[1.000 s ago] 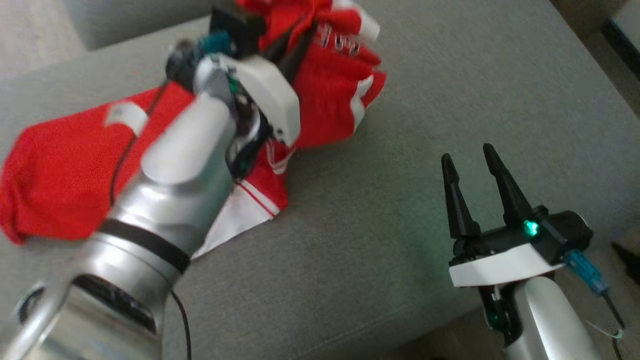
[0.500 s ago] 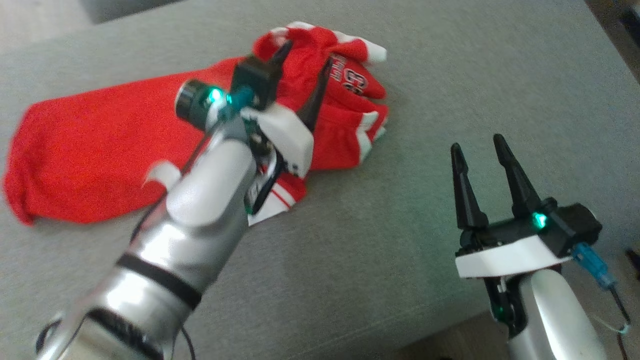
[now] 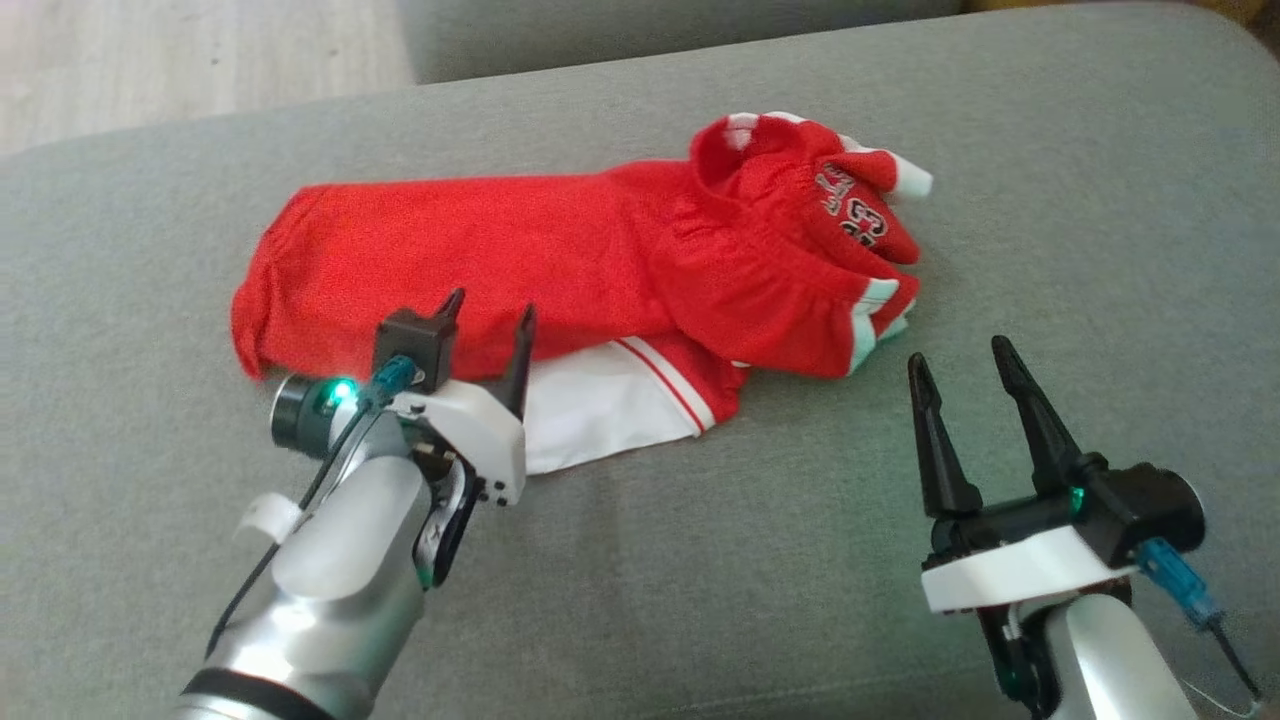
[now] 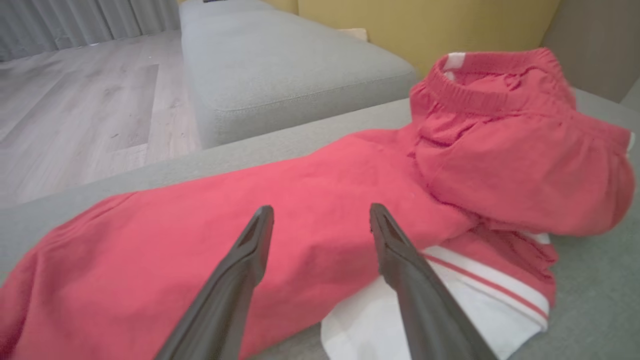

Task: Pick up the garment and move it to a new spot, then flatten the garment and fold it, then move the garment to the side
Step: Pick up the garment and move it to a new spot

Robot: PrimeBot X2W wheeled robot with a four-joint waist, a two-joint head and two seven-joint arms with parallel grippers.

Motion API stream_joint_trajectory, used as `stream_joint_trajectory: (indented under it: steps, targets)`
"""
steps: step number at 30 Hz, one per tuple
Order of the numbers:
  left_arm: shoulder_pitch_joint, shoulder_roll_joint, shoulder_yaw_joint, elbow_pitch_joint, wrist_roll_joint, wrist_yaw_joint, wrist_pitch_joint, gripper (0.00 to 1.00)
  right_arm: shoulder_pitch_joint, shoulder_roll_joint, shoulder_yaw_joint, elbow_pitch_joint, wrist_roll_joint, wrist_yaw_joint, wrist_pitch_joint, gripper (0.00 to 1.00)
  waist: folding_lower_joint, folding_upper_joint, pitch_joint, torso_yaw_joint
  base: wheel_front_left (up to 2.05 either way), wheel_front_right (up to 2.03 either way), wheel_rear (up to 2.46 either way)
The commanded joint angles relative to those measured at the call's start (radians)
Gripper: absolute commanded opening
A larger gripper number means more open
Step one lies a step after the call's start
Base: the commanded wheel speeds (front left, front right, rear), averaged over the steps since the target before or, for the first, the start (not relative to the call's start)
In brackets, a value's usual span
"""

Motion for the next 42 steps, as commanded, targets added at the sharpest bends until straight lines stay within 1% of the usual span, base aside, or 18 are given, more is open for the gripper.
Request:
stream_joint_trajectory:
  steps: [1, 5, 7, 11, 16, 17, 22, 23, 27, 30, 35, 39, 42]
  targets:
    - [-0.045, 0.020, 0.032, -0.001, 0.004, -0.004, -0.008, 1.00, -0.019, -0.012, 0.021, -0.037, -0.010, 0.008, -0.006, 1.00, 0.0000, 0.0000, 0.016, 0.008, 0.00, 0.00, 0.00]
    - [-0.082, 0.002, 0.010, 0.077, 0.003, -0.036, 0.028, 1.00, -0.033, -0.019, 0.025, -0.043, -0.009, 0.008, -0.006, 1.00, 0.0000, 0.0000, 0.060, -0.001, 0.00, 0.00, 0.00]
    - [-0.114, -0.006, -0.006, 0.113, 0.014, -0.045, 0.046, 1.00, -0.042, -0.022, 0.026, -0.046, -0.007, 0.008, -0.006, 1.00, 0.0000, 0.0000, 0.086, -0.010, 0.00, 0.00, 0.00]
    - [-0.183, -0.012, -0.031, 0.189, 0.049, -0.027, 0.053, 1.00, -0.063, -0.025, 0.031, -0.051, -0.003, 0.008, -0.006, 1.00, 0.0000, 0.0000, 0.133, -0.032, 0.00, 0.00, 0.00]
    - [-0.244, -0.017, -0.044, 0.264, 0.076, -0.003, 0.027, 1.00, -0.077, -0.027, 0.025, -0.052, 0.000, 0.008, -0.006, 1.00, 0.0000, 0.0000, 0.161, -0.045, 0.00, 0.00, 0.00]
    - [-0.252, -0.018, -0.045, 0.272, 0.079, -0.002, 0.019, 0.00, -0.078, -0.027, 0.024, -0.052, 0.000, 0.008, -0.006, 1.00, 0.0000, 0.0000, 0.162, -0.046, 0.00, 0.00, 0.00]
    - [-0.267, -0.016, -0.034, 0.258, 0.088, 0.009, -0.005, 0.00, -0.076, -0.027, 0.019, -0.045, -0.001, 0.008, -0.006, 1.00, 0.0000, 0.0000, 0.152, -0.040, 0.00, 0.00, 0.00]
    - [-0.268, -0.013, -0.025, 0.229, 0.092, 0.017, -0.007, 0.00, -0.074, -0.026, 0.018, -0.043, -0.001, 0.008, -0.006, 1.00, 0.0000, 0.0000, 0.145, -0.035, 0.00, 0.00, 0.00]
    - [-0.233, 0.012, 0.027, 0.036, 0.130, 0.050, -0.008, 0.00, -0.063, -0.024, 0.019, -0.039, -0.001, 0.008, -0.006, 1.00, 0.0000, 0.0000, 0.110, -0.008, 0.00, 0.00, 0.00]
    - [-0.191, 0.033, 0.087, -0.112, 0.149, 0.059, -0.008, 0.00, -0.049, -0.023, 0.023, -0.031, -0.002, 0.008, -0.006, 1.00, 0.0000, 0.0000, 0.071, 0.018, 0.00, 0.00, 0.00]
    - [-0.152, 0.078, 0.193, -0.302, 0.174, 0.052, -0.008, 0.00, -0.016, -0.019, 0.026, -0.019, -0.002, 0.008, -0.006, 1.00, 0.0000, 0.0000, 0.003, 0.068, 0.00, 0.00, 0.00]
    - [-0.157, 0.119, 0.270, -0.379, 0.186, 0.035, -0.008, 0.00, 0.017, -0.015, 0.027, -0.012, -0.004, 0.008, -0.006, 1.00, 0.0000, 0.0000, -0.049, 0.110, 0.00, 0.00, 0.00]
    - [-0.172, 0.161, 0.316, -0.399, 0.204, 0.030, -0.008, 0.00, 0.039, -0.012, 0.027, -0.007, -0.005, 0.008, -0.006, 1.00, 0.0000, 0.0000, -0.080, 0.139, 0.00, 0.00, 0.00]
